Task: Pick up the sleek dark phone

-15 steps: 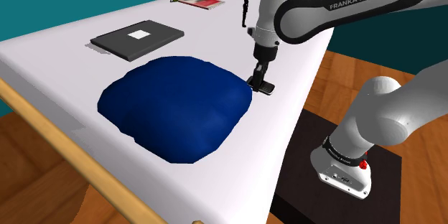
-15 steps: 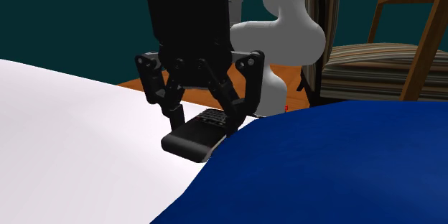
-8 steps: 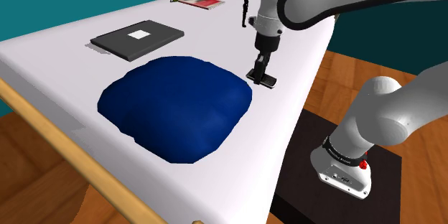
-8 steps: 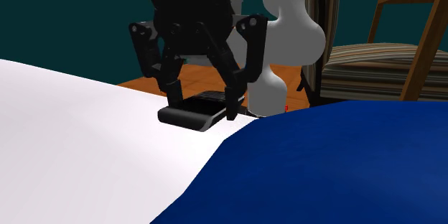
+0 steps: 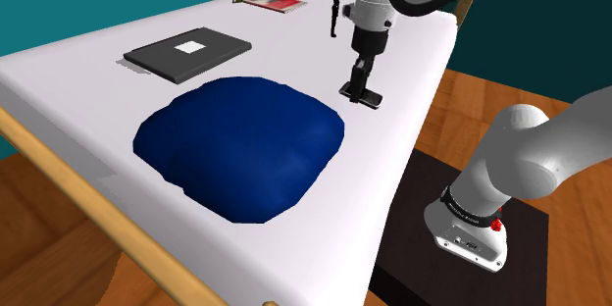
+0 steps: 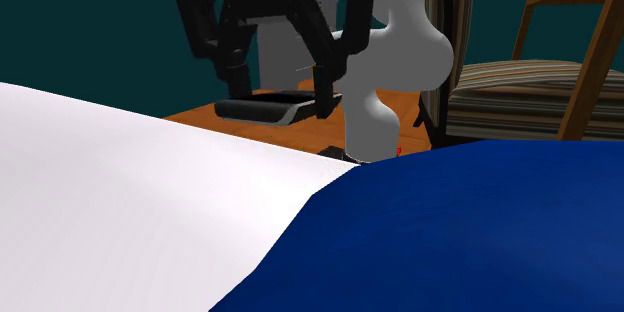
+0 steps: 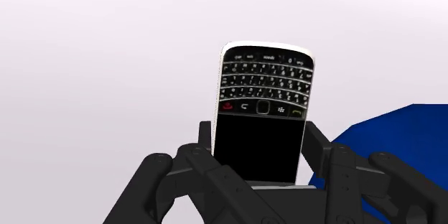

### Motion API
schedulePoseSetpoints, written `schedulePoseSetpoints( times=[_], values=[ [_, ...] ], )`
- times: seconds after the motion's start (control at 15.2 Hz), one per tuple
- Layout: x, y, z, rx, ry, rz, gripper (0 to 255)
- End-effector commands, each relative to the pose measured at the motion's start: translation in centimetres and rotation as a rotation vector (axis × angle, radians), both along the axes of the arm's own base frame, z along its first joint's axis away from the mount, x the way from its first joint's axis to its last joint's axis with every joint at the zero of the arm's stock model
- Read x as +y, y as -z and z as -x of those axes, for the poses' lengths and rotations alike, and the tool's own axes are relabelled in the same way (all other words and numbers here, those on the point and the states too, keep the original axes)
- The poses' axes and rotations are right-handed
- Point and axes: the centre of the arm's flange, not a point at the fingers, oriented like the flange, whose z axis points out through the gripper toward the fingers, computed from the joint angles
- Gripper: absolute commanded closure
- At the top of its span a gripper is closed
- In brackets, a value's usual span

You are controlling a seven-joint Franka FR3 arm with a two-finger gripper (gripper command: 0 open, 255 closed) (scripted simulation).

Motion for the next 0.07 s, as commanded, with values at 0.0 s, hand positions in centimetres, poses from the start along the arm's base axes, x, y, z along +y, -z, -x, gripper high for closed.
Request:
schedulePoseSetpoints(
  times=[0.0],
  values=[
    [-0.04,-0.35,-0.03,0.0,0.0,0.0,255]
  ],
)
